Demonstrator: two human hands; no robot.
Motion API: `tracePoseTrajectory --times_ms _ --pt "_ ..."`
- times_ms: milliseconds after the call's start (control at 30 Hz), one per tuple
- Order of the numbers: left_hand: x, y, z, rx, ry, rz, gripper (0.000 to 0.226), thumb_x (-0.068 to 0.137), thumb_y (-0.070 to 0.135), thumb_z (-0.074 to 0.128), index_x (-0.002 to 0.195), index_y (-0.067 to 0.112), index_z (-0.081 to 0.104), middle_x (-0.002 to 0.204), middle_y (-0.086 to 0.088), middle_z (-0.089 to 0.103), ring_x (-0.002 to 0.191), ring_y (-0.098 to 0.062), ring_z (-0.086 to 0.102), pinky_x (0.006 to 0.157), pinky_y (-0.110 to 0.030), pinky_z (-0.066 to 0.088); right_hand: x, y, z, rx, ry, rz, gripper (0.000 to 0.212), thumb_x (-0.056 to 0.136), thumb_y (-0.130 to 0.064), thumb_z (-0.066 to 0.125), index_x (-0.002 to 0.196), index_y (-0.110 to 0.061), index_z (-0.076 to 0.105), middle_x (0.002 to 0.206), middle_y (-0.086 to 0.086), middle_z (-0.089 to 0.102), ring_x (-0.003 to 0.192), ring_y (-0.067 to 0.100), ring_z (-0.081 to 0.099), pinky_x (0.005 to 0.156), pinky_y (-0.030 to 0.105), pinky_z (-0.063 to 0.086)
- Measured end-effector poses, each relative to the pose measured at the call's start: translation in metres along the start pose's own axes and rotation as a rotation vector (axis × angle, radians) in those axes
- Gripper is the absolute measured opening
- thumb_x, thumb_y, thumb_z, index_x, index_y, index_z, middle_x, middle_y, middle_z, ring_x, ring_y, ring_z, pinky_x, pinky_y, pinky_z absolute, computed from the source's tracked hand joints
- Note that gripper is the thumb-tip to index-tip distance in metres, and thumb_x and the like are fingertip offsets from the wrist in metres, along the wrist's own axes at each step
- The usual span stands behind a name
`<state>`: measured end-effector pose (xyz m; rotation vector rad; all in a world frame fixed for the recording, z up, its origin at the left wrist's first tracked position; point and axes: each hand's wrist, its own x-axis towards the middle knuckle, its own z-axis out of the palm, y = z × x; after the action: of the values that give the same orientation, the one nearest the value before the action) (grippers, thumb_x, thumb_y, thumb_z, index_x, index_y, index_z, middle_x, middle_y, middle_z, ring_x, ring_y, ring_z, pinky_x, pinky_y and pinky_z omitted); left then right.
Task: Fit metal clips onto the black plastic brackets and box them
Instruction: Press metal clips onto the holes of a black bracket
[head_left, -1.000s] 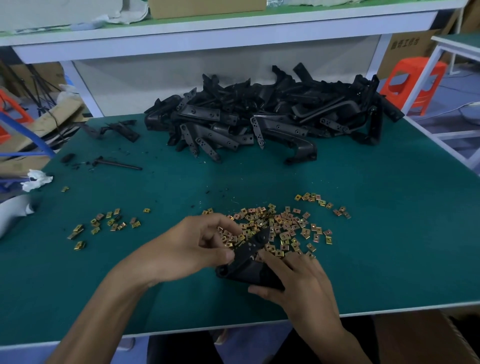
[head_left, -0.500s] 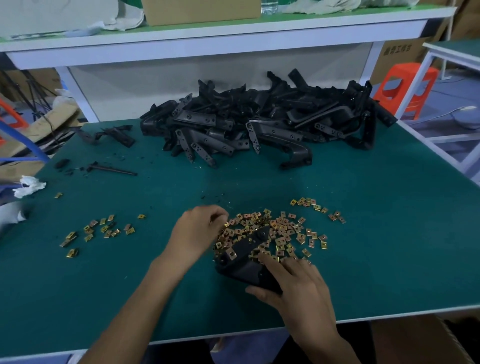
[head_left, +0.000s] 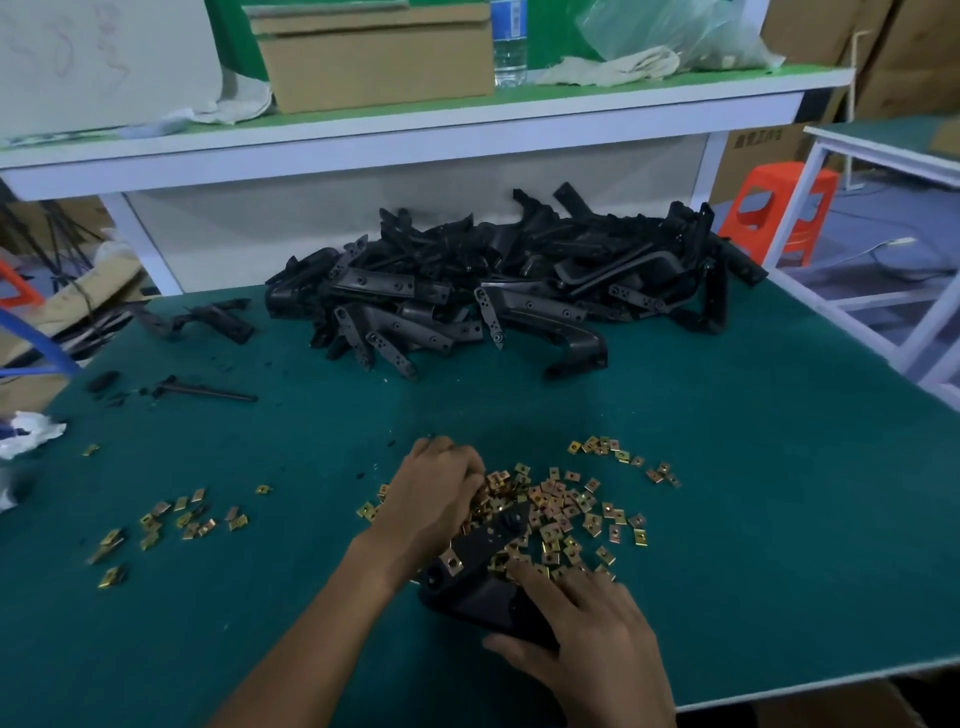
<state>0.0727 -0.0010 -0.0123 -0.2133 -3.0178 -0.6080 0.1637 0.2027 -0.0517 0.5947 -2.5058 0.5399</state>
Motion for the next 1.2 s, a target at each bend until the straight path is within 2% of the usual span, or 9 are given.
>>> tracePoseTrajectory --times_ms 167,233,300,433,567,667,833,1033,1200 --pt "-0.005 -0.001 0.000 0.005 0.064 -0.049 0.023 0.106 0.012 0.039 0.097 0.013 0.060 0.092 -0.001 0.064 0.086 -0.021 0.055 0.085 -0.038 0.046 0.001 0.003 0.002 -0.015 0.014 -0.025 0.065 0.077 -0.081 0.046 0.101 -0.033 0.081 0.077 -0.007 0.069 0.066 0.017 0.067 0.063 0.026 0.057" --pt "-0.008 0.000 -0.006 -0.069 0.104 -0.097 0.022 0.107 0.015 0.037 0.098 0.015 0.057 0.086 -0.003 0.063 0.080 -0.023 0.056 0.073 -0.039 0.045 0.002 0.003 0.003 -0.027 0.015 -0.030 0.065 0.075 -0.082 0.045 0.101 -0.034 0.081 0.077 -0.008 0.069 0.068 0.017 0.068 0.063 0.026 0.057" --pt "-0.011 0.001 -0.013 -0.189 0.145 -0.132 0.020 0.107 0.019 0.040 0.099 0.016 0.058 0.084 -0.002 0.064 0.078 -0.022 0.059 0.072 -0.039 0.046 0.003 0.004 0.002 -0.030 0.014 -0.031 0.064 0.073 -0.082 0.047 0.100 -0.034 0.081 0.076 -0.008 0.069 0.067 0.017 0.069 0.062 0.026 0.057" --pt "-0.017 0.001 -0.029 -0.367 0.129 -0.190 0.023 0.107 0.015 0.045 0.114 0.021 0.066 0.096 0.007 0.069 0.088 -0.002 0.063 0.075 -0.009 0.046 0.004 0.004 0.002 -0.009 -0.005 -0.022 0.064 0.072 -0.082 0.049 0.100 -0.033 0.081 0.078 -0.008 0.070 0.068 0.017 0.070 0.062 0.026 0.058" --pt "-0.024 0.000 -0.035 -0.531 0.124 -0.287 0.017 0.105 0.016 0.049 0.104 0.026 0.063 0.093 0.009 0.073 0.087 -0.004 0.066 0.083 -0.030 0.056 0.003 0.004 0.002 0.005 -0.006 -0.017 0.066 0.079 -0.084 0.045 0.099 -0.034 0.081 0.090 -0.006 0.076 0.079 0.018 0.075 0.065 0.031 0.060" --pt "-0.030 -0.002 -0.037 -0.578 0.124 -0.320 0.010 0.103 0.022 0.054 0.101 0.029 0.061 0.095 0.009 0.073 0.089 -0.003 0.066 0.083 -0.028 0.054 0.005 0.002 -0.001 0.021 0.001 -0.014 0.071 0.088 -0.085 0.032 0.098 -0.034 0.081 0.098 -0.006 0.077 0.084 0.017 0.076 0.066 0.032 0.061" --pt "-0.039 -0.001 -0.046 -0.724 0.166 -0.331 0.018 0.102 0.015 0.056 0.105 0.029 0.067 0.083 0.009 0.073 0.067 0.002 0.062 0.062 -0.016 0.048 0.009 -0.001 -0.006 0.028 -0.022 0.001 0.074 0.090 -0.084 0.026 0.097 -0.035 0.082 0.093 -0.007 0.077 0.081 0.016 0.076 0.064 0.032 0.061" --pt "-0.047 0.008 -0.059 -0.949 0.057 -0.333 0.009 0.099 0.011 0.062 0.107 0.012 0.065 0.089 -0.005 0.079 0.080 -0.015 0.074 0.069 -0.018 0.055 0.009 -0.003 -0.008 0.038 -0.073 0.014 0.072 0.088 -0.085 0.029 0.098 -0.036 0.081 0.095 -0.006 0.077 0.083 0.016 0.076 0.066 0.032 0.061" --pt "-0.058 0.013 -0.065 -0.944 -0.080 -0.268 0.007 0.101 0.010 0.059 0.106 0.010 0.063 0.103 -0.002 0.078 0.095 -0.014 0.073 0.078 -0.021 0.056 0.013 -0.008 -0.017 0.062 -0.117 0.021 0.072 0.090 -0.083 0.029 0.097 -0.035 0.082 0.096 -0.006 0.077 0.084 0.016 0.076 0.068 0.032 0.060"
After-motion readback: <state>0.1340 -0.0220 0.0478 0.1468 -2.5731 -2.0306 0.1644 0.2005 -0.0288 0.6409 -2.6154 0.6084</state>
